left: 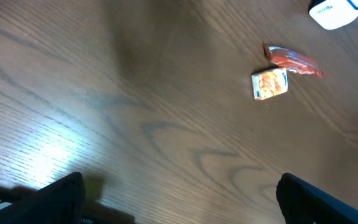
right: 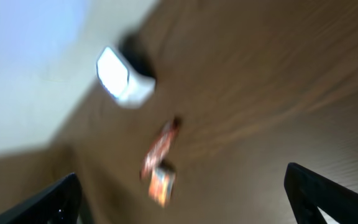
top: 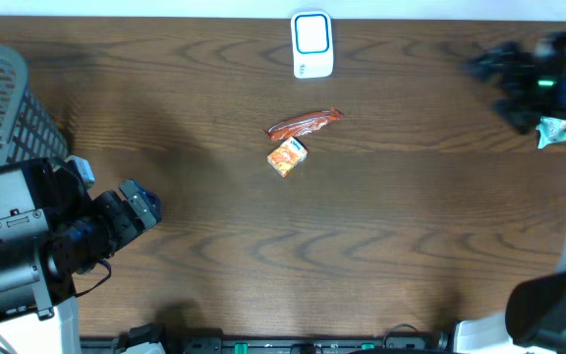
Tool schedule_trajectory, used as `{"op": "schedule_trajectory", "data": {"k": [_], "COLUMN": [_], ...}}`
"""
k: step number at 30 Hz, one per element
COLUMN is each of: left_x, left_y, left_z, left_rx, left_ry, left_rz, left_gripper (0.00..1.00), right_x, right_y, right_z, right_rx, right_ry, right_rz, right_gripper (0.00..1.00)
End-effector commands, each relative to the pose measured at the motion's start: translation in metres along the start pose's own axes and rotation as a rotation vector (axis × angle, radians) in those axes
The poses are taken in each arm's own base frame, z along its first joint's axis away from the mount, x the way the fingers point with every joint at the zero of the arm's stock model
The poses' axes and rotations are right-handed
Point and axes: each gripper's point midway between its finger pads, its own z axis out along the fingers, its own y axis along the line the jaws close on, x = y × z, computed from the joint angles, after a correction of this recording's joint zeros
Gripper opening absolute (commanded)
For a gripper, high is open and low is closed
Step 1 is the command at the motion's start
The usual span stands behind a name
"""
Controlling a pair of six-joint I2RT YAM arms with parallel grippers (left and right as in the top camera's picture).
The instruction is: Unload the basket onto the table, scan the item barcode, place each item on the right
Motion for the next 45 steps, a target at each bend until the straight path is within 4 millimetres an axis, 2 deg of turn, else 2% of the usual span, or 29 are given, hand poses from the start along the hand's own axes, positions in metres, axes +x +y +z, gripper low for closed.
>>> {"op": "schedule_trajectory", "data": {"k": [1,3,4,5,11,13,16,21,23,26,32,34,36,40,43,45], "left_x": [0.000,0.000,0.000,0.000,0.000,0.000,0.000,0.000,0.000,0.000,0.000,0.000,0.000,0.000,0.000,0.000], "left_y": [-0.003,-0.003,-0.003,-0.003,-0.003,-0.003,-0.003,-0.003,-0.003,-0.003,-0.003,-0.003,-0.003,-0.003,-0.003,-0.003], "left_z": [-0.001,-0.001,-0.001,-0.001,-0.001,-0.001,-0.001,-0.001,-0.001,-0.001,-0.001,-0.001,-0.001,-0.001,-0.001,-0.001], "left_rx": [0.013,0.013,0.013,0.013,0.013,0.013,0.013,0.013,0.013,0.013,0.013,0.013,0.013,0.013,0.013,0.013], "left_ry": [0.000,0.000,0.000,0.000,0.000,0.000,0.000,0.000,0.000,0.000,0.000,0.000,0.000,0.000,0.000,0.000], "left_rz": [0.000,0.000,0.000,0.000,0.000,0.000,0.000,0.000,0.000,0.000,0.000,0.000,0.000,0.000,0.000,0.000], "left_gripper": [0.98,0.98,0.98,0.98,0.98,0.98,0.98,0.98,0.98,0.98,0.98,0.98,0.98,0.98,0.98,0.98], "right_x": [0.060,0.086,0.101,0.115,0.193,0.211,0.232,0.256,0.259,0.255,0.237,0.236,0.234,0.231,0.227,0.225], "right_y": [0.029,0.041,0.046,0.051,0.081,0.085,0.084,0.073,0.063,0.043,-0.001,-0.008,-0.008,0.011,0.019,0.021], "right_z": [0.064,0.094,0.112,0.127,0.209,0.228,0.249,0.273,0.277,0.272,0.249,0.240,0.232,0.216,0.201,0.199], "right_rx": [0.023,0.044,0.060,0.077,0.110,0.125,0.167,0.223,0.275,0.383,0.613,0.652,0.659,0.611,0.606,0.607], "right_ry": [0.176,0.235,0.261,0.280,0.344,0.333,0.314,0.299,0.281,0.241,0.187,0.201,0.218,0.247,0.237,0.224], "right_rz": [-0.161,-0.222,-0.245,-0.247,-0.253,-0.262,-0.250,-0.283,-0.302,-0.328,-0.366,-0.364,-0.375,-0.460,-0.460,-0.440], "right_gripper": [0.99,0.96,0.85,0.79,0.79,0.76,0.64,0.57,0.55,0.56,0.58,0.62,0.65,0.71,0.70,0.67]}}
